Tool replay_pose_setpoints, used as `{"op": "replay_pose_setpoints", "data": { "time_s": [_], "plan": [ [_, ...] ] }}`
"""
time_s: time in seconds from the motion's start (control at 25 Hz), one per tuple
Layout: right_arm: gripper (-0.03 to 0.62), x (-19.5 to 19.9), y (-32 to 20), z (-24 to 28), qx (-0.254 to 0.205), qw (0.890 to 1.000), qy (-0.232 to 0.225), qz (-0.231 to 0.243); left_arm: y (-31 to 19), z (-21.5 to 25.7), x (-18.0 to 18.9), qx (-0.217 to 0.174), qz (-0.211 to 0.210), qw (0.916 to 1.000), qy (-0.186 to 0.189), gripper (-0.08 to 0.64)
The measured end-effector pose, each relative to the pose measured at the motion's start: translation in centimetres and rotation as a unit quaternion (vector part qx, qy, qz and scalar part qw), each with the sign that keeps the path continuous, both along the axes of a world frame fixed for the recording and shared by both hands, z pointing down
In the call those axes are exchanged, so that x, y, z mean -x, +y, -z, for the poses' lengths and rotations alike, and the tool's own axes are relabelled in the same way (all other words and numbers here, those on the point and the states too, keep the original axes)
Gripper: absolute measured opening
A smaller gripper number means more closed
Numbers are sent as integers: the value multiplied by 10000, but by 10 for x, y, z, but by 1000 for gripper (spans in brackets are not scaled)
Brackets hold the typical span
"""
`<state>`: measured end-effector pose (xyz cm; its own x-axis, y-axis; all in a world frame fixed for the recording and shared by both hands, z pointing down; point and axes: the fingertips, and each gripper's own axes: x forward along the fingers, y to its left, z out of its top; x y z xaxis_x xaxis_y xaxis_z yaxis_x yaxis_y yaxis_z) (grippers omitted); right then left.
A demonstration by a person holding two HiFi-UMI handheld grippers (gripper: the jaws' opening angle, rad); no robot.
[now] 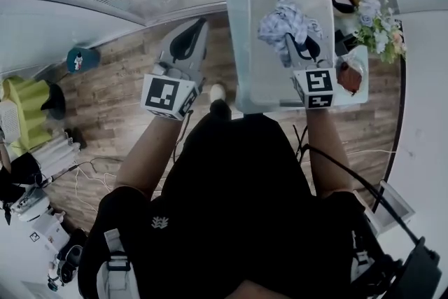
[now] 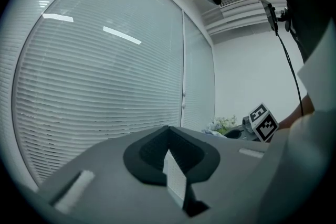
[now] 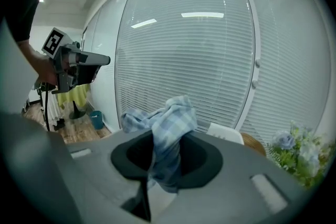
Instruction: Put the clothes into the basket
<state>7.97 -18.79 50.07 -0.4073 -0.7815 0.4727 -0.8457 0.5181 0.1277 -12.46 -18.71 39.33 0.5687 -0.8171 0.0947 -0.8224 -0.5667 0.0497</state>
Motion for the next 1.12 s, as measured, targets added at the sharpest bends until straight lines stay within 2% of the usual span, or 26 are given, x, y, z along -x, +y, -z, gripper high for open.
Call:
{"op": "replay_pose_setpoints", "data": {
  "time_s": [0.32, 0.76, 1.12],
  "plan": [
    [106, 2, -10, -20, 234, 9997, 17, 50, -10, -15, 0, 91, 16, 9998, -155, 8],
    [106, 7, -28, -57, 602, 9981, -82, 67, -32, -42, 5, 354, 133, 9993, -80, 8],
    [106, 6, -28, -68, 938, 9956, -32, 43, -36, -41, 11, 470, 241, 9986, -32, 8]
  ]
}}
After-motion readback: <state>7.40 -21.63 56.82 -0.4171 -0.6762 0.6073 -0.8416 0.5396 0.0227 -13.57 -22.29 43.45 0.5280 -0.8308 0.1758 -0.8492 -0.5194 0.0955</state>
